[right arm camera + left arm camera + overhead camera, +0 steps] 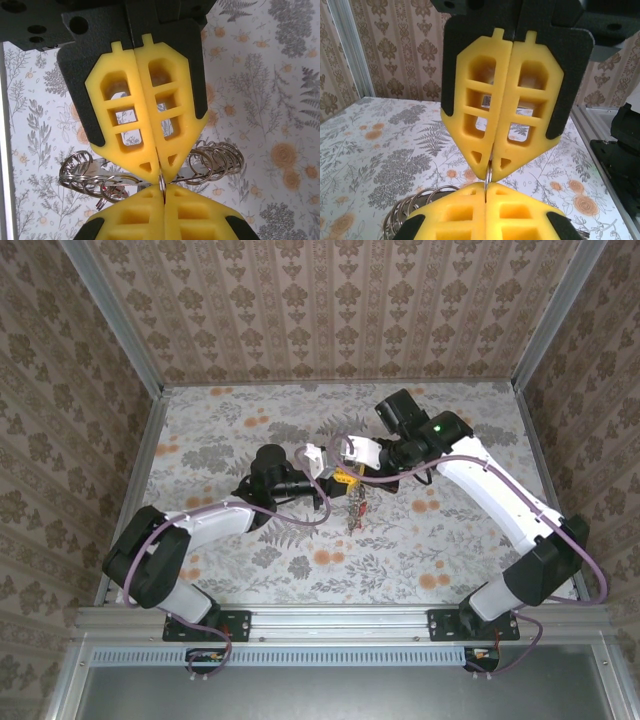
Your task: Put the keys on the keyring
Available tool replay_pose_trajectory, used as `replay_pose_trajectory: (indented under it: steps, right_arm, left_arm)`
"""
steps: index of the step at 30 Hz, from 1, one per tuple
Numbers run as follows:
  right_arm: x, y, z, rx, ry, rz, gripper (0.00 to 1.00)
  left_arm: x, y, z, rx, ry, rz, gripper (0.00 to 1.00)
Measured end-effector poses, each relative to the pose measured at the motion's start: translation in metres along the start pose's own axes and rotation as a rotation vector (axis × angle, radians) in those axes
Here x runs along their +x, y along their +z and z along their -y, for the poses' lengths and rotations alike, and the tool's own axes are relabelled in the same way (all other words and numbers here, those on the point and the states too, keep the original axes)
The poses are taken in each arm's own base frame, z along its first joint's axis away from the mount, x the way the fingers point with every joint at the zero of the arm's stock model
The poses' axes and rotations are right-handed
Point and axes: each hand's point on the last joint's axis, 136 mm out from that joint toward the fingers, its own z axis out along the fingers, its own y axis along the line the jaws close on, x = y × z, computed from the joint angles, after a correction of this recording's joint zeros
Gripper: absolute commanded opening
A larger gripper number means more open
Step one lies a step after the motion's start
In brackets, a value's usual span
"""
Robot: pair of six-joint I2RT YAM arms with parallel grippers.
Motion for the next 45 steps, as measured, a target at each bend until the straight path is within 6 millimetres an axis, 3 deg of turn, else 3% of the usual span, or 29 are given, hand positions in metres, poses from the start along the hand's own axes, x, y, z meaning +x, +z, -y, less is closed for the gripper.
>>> replay_pose_trajectory:
  steps: [3, 10, 17, 22, 27, 31, 36, 45]
  right_arm:
    - [0.003, -0.003, 0.003, 0.026, 0.009, 0.049, 0.16]
    - [0.011, 0.003, 0.007, 0.016, 0.081, 0.174, 0.16]
    - [0.004, -0.001, 0.012, 0.016, 0.116, 0.264, 0.04]
    - [0.0, -0.004, 0.014, 0.006, 0.131, 0.306, 0.1]
    - [-0.003, -0.004, 0.016, 0.003, 0.146, 0.332, 0.0]
    - [-0.003, -0.004, 0.017, 0.003, 0.156, 0.335, 0.0]
    - [-0.001, -0.005, 0.016, 0.003, 0.167, 0.316, 0.0]
    - [-0.006, -0.014, 0.019, 0.019, 0.126, 0.245, 0.0]
  left_arm:
    - [-0.004, 0.001, -0.001, -0.001, 0.0, 0.027, 0.0]
    - [-0.009, 0.004, -0.005, 0.0, -0.032, 0.11, 0.0]
    - [-0.017, 0.002, -0.011, -0.013, -0.047, 0.156, 0.0]
    - [-0.022, 0.0, -0.012, -0.019, -0.044, 0.175, 0.0]
    - [-0.023, -0.001, -0.014, -0.026, -0.045, 0.18, 0.0]
    - [-0.024, -0.001, -0.015, -0.029, -0.043, 0.182, 0.0]
    - [-0.021, -0.001, -0.015, -0.034, -0.037, 0.163, 0.27]
    - [-0.015, -0.003, -0.01, -0.039, 0.007, 0.015, 0.36]
